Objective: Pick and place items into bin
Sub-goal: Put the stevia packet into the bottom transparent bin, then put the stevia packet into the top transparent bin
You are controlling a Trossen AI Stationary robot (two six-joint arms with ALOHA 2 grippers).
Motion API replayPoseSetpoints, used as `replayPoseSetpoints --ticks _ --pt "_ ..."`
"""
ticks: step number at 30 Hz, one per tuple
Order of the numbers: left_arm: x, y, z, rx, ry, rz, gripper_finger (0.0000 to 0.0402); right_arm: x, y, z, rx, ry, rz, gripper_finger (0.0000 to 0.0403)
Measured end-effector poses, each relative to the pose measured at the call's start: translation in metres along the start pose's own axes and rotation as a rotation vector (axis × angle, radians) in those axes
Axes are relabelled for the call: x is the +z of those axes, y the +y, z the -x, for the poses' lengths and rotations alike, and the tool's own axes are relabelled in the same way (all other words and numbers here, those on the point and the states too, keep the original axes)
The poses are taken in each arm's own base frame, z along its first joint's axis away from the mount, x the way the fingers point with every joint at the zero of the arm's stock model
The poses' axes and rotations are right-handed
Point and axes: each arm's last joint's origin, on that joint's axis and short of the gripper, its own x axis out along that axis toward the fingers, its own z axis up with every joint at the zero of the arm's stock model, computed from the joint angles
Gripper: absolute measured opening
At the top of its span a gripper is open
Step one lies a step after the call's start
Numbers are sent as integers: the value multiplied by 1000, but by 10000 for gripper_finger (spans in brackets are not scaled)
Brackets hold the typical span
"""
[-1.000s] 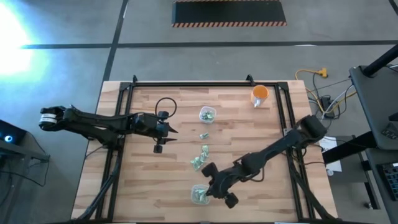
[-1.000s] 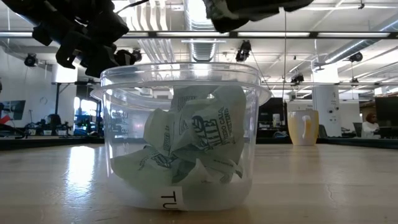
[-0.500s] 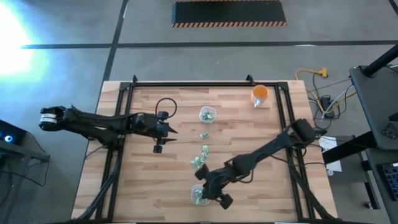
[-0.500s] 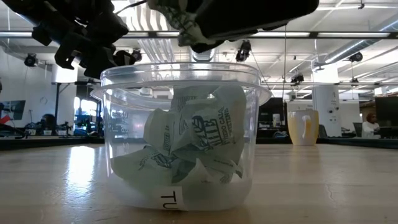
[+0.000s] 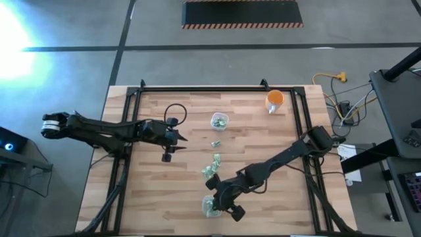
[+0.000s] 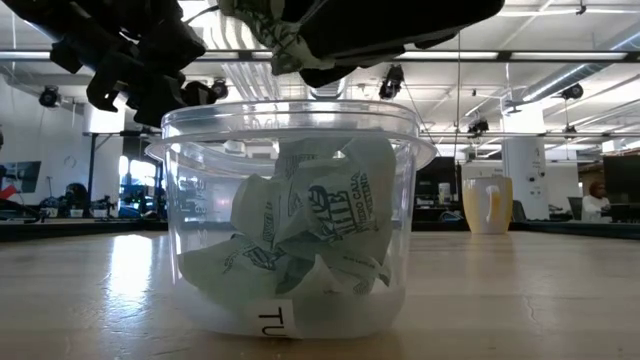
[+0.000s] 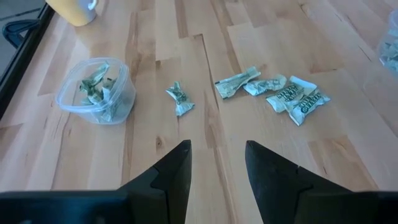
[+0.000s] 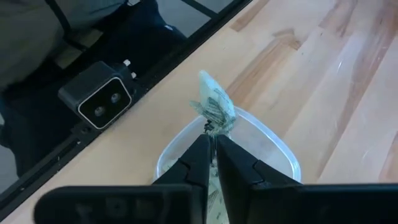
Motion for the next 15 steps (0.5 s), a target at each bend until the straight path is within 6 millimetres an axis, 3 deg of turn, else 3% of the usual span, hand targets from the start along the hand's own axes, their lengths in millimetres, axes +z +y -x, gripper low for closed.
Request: replayPoseSetpoints --ticks 9,15 --pt "0 0 0 0 -1 0 135 0 -1 0 -5 2 1 93" --pt "0 0 0 0 0 1 135 9 -1 20 -69 33 1 118"
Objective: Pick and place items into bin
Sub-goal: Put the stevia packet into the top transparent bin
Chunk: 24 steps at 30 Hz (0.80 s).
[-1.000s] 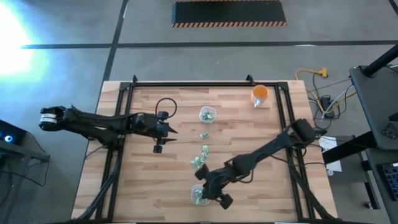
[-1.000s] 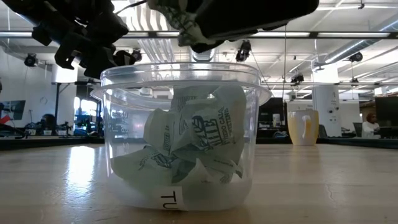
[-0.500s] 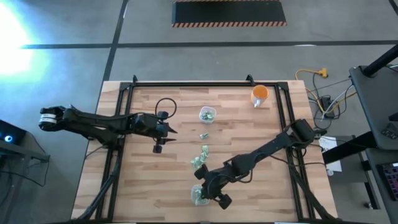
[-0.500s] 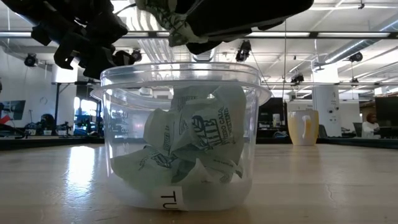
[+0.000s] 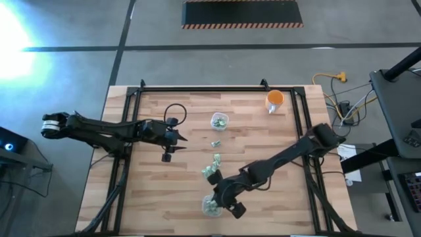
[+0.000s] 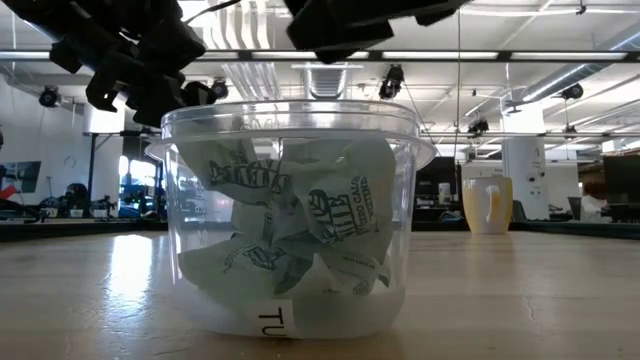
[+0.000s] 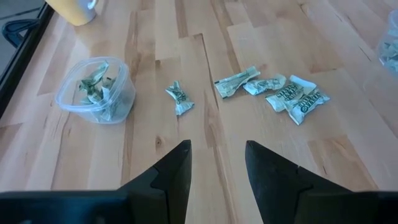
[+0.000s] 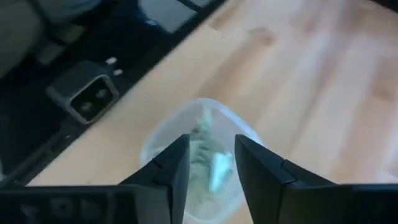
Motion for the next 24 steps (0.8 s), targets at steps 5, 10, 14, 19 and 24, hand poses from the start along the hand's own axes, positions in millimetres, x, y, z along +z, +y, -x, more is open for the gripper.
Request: replayPoseSetpoints --ticks 5,10,14,19,24 --pt "1 0 0 0 -6 0 135 2 2 18 -161 64 -46 110" --pt "0 0 -1 -3 2 0 135 -7 3 28 -329 199 -104 98" --pt "3 0 -5 -7 -54 -2 135 -20 1 32 -436 308 -166 88" --pt "2 -5 -18 -150 -95 -9 135 -34 1 35 -548 411 -215 79" --pt "1 -17 -35 -253 -111 -32 135 -40 2 36 -559 444 -250 71"
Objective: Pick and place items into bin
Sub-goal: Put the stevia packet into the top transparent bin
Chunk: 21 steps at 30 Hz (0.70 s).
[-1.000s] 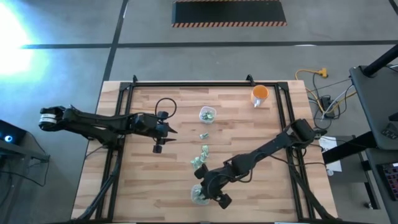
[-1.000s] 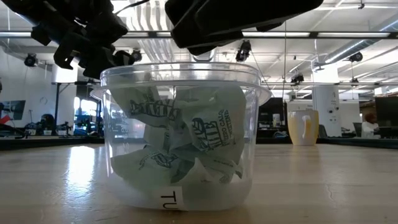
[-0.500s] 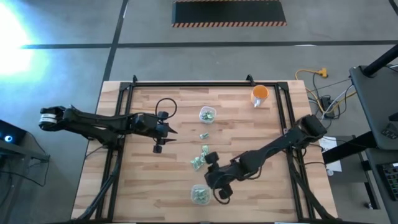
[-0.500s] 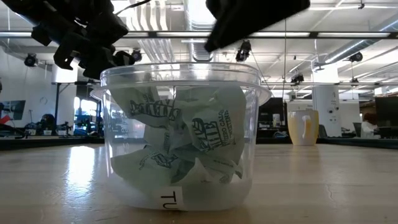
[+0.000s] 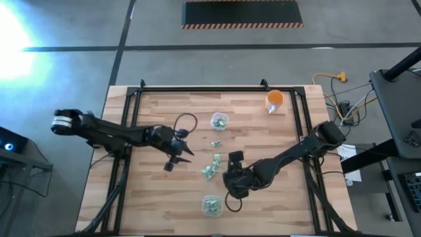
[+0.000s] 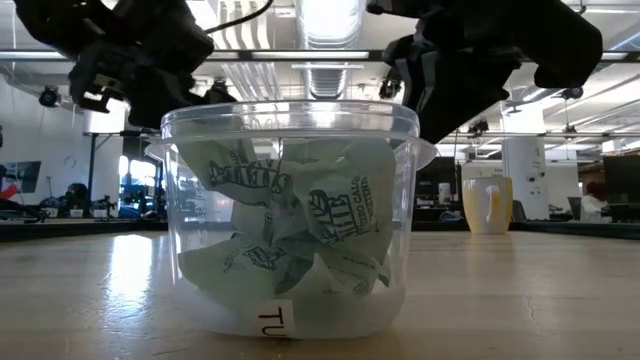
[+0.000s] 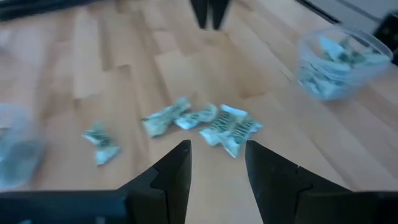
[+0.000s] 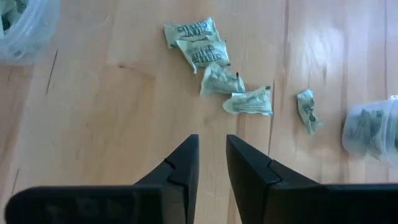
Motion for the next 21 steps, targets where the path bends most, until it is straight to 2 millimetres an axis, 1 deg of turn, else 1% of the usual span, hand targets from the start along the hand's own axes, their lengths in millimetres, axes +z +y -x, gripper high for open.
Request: replayPoseSetpoints --ticks 6,10,13,15,18,21 --pt "-9 -9 -22 -55 32 -47 135 -1 0 0 -10 0 -2 64" --pt "-10 -6 -35 -25 -13 -79 135 -1 -1 -1 -28 4 0 63" --pt "-15 -1 -49 60 -17 -79 135 -3 -2 -2 -36 17 -13 63" --pt "-19 3 -58 138 20 -51 135 -5 -2 -2 -50 24 -19 61" --pt "-23 16 -68 267 73 10 135 -5 -2 -2 -56 22 -29 59" --pt "-21 29 -74 311 73 72 135 -5 -2 -2 -56 22 -36 59"
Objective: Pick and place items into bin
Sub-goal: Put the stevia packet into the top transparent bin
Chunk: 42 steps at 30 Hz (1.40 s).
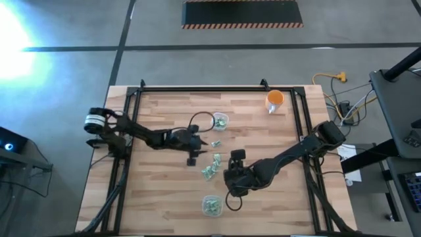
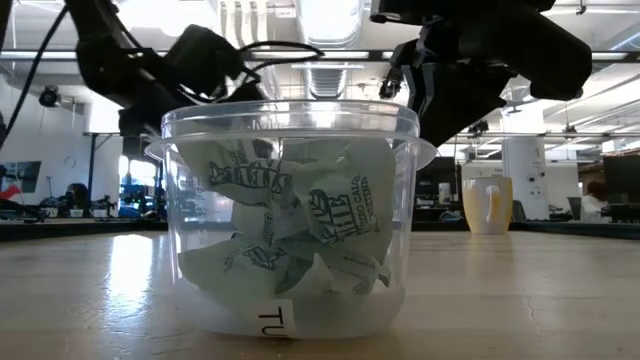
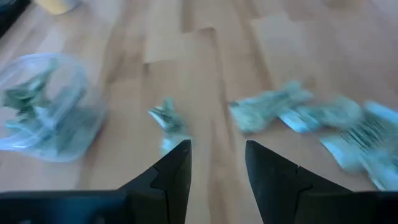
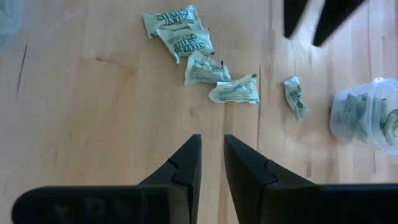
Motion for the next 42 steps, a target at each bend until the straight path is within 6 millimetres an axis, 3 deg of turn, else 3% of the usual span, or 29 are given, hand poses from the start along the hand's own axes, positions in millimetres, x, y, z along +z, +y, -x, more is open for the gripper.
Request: replayPoseSetpoints --ticks 18,30,42 --pt "3 36 -32 -23 39 159 135 0 3 1 8 -7 -123 59" --pt "1 40 -47 -29 67 195 135 0 4 2 12 -12 -124 57" --pt "-1 42 -50 -25 101 227 135 1 4 2 14 -18 -128 57"
